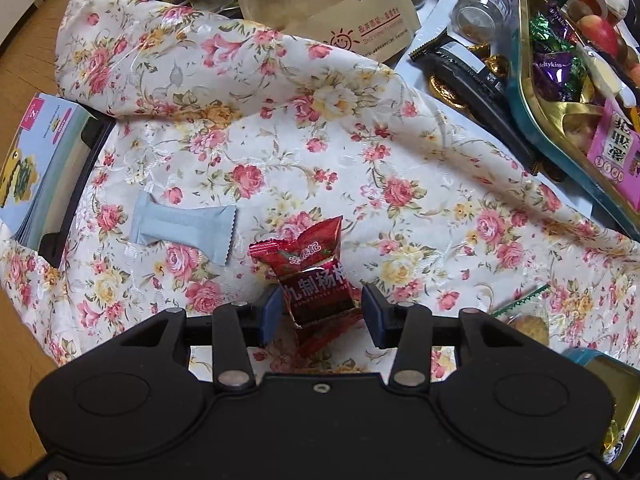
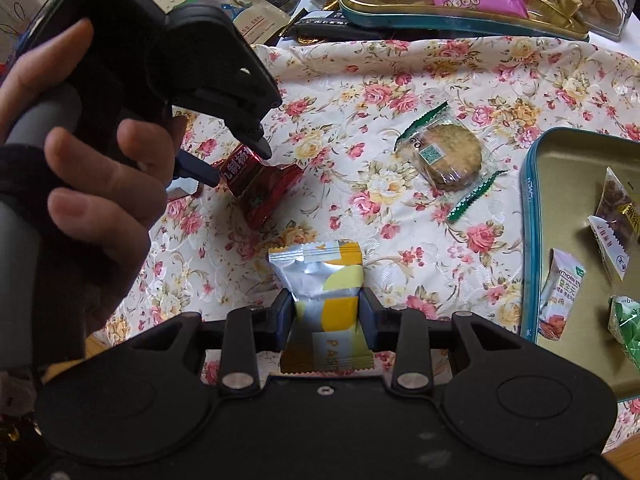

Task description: Organize snacks

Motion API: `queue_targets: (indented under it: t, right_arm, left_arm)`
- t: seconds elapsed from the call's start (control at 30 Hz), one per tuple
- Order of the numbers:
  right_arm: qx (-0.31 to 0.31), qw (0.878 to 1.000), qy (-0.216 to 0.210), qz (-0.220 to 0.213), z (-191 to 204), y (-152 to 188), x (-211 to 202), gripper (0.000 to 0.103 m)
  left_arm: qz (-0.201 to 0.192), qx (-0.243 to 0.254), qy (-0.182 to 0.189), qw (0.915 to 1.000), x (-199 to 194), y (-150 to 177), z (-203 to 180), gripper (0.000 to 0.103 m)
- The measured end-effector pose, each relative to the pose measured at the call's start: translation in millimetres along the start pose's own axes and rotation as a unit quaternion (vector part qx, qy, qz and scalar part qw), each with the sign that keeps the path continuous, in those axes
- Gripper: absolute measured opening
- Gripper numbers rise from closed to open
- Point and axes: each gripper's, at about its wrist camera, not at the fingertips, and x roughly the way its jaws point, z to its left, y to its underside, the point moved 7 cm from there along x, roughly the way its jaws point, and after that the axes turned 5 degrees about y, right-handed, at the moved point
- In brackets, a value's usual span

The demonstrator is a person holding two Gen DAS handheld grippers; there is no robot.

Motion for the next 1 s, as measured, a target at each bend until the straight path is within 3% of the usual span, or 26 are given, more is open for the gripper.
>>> queue_targets:
  t: [0.47, 0.8, 1.0]
  right_arm:
    - [-0.004, 1.000, 0.006, -0.004, -0.8, 0.8, -4.2, 0.037]
    - [-0.007, 1.000, 0.009, -0.008, -0.2, 2.1, -8.4, 0.037]
    - [-0.006, 1.000, 0.008, -0.010, 1.5, 1.1, -10.0, 0.037]
  left_arm:
    - [0.002, 0.061, -0.039, 0.9974, 33.1, 5.7, -16.1, 0.053]
    - [0.002, 0.082, -0.024, 0.9963, 41.1, 14.5, -26.1, 0.047]
    - [-0.001, 0.092, -0.026, 0.9954, 27.1, 12.1, -12.9, 0.043]
